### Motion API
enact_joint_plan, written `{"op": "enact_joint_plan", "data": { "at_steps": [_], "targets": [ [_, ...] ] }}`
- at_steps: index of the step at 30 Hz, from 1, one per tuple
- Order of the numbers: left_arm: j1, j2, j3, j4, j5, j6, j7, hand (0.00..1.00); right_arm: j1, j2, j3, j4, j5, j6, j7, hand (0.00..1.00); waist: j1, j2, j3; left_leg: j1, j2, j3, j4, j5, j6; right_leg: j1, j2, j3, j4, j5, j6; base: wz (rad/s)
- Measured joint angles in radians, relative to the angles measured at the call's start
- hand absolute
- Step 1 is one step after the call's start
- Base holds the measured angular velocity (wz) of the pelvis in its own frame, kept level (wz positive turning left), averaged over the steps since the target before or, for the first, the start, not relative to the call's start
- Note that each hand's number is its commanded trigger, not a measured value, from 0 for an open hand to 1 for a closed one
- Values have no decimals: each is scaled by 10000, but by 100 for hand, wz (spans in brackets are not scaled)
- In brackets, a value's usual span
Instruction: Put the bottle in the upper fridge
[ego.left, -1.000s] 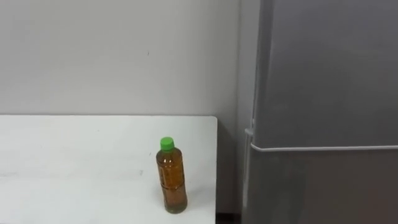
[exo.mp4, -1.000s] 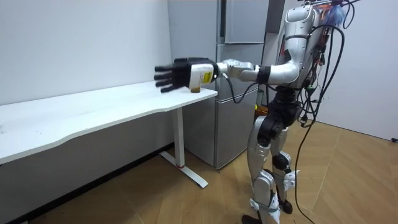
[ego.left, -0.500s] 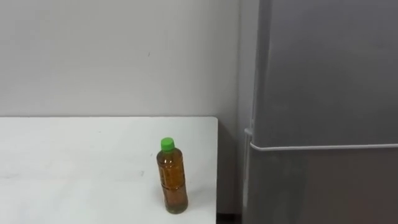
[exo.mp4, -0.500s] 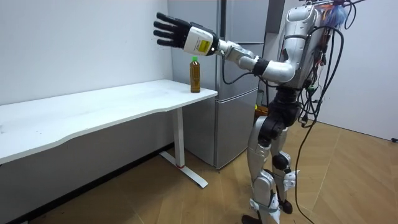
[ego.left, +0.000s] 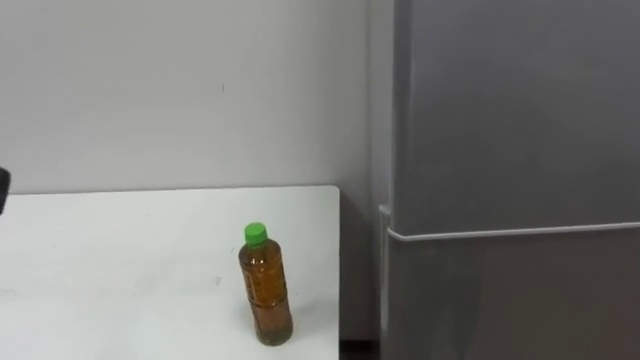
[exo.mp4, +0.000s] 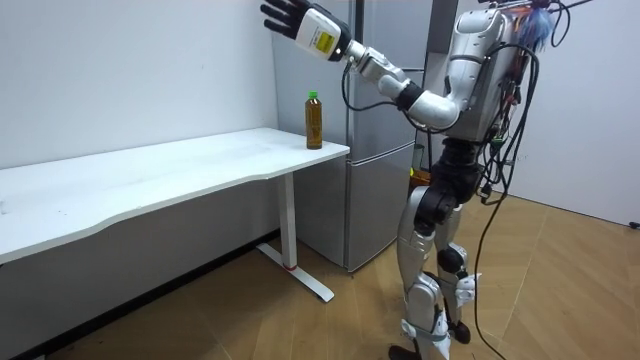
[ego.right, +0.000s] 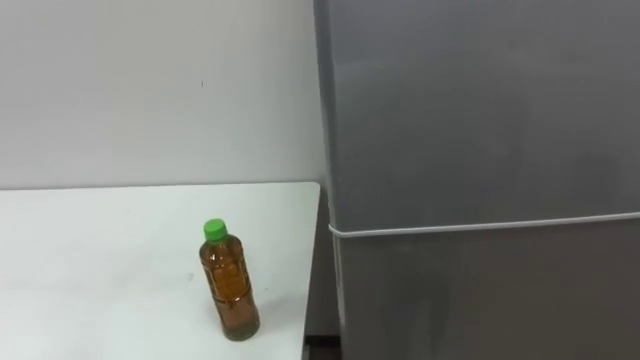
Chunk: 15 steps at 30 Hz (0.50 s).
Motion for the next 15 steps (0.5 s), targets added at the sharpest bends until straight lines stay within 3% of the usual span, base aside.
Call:
{"op": "enact_joint_plan", "data": {
  "at_steps": [8,15],
  "targets": [
    [-314,0,-120,-681,-4,602,-1085,0,-73,6,-100,-12,2,210,121,0,-250,9,-93,-127,5,102,3,3,3,-200,-2,56,36,-6,-4,-3],
    [-848,-190,-834,-726,-23,982,-1747,0,-289,81,-137,7,-61,433,210,0,-545,-136,-9,-156,2,120,-1,3,3,-222,-5,66,38,-7,-1,-1]
  ]
}}
